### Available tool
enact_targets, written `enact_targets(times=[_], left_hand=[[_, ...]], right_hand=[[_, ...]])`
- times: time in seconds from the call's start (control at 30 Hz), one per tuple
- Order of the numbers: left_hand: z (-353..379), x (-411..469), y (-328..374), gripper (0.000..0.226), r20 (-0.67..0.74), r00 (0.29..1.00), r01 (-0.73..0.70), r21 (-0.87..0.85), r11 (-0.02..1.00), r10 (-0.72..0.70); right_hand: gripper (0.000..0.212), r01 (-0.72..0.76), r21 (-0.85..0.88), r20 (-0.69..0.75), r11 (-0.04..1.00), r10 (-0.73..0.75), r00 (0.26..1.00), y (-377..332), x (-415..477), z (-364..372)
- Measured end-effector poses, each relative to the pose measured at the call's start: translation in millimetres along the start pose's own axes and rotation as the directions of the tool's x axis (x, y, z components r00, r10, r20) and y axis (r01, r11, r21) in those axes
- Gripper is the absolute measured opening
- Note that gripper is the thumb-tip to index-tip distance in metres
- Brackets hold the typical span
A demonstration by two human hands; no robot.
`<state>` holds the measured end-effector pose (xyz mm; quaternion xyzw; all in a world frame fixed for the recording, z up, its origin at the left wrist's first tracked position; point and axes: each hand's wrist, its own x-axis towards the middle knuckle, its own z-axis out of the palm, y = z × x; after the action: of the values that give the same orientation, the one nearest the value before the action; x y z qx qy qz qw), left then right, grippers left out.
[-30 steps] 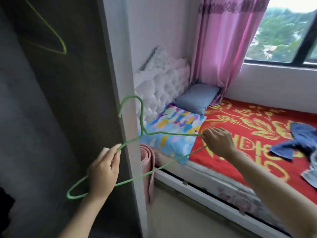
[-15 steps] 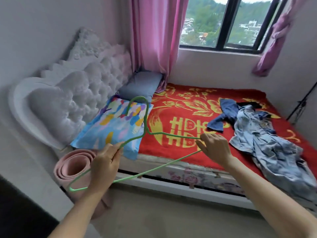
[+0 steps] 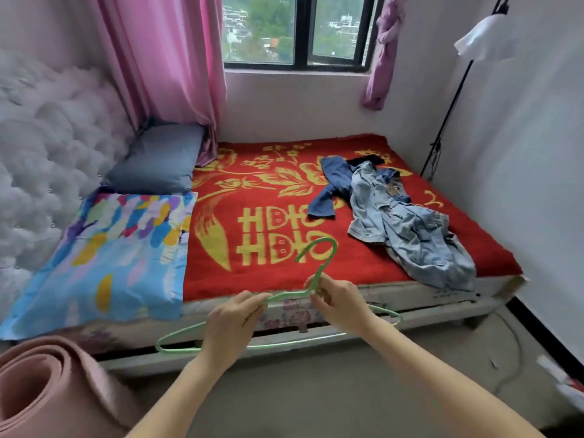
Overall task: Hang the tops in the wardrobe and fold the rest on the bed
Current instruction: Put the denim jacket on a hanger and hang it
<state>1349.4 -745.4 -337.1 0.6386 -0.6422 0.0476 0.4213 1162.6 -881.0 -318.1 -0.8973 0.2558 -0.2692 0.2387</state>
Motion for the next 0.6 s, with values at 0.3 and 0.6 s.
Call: enact_targets(times=[0.3,0.6], left_hand=[[36,42,-49,0.02,0.262,0.964,0.085,-0.122,0.989,-0.05],[68,58,-103,0.024,0.38,0.915,0.18,-0.088,0.98,-0.134]], right_hand=[[0.018,-0.448,0.294,0.183,0.844,0.411,0.893,-6,1,-3],[0.019,-0.638,0.418,0.081,0.647,0.673,0.736,13,-6,-11]])
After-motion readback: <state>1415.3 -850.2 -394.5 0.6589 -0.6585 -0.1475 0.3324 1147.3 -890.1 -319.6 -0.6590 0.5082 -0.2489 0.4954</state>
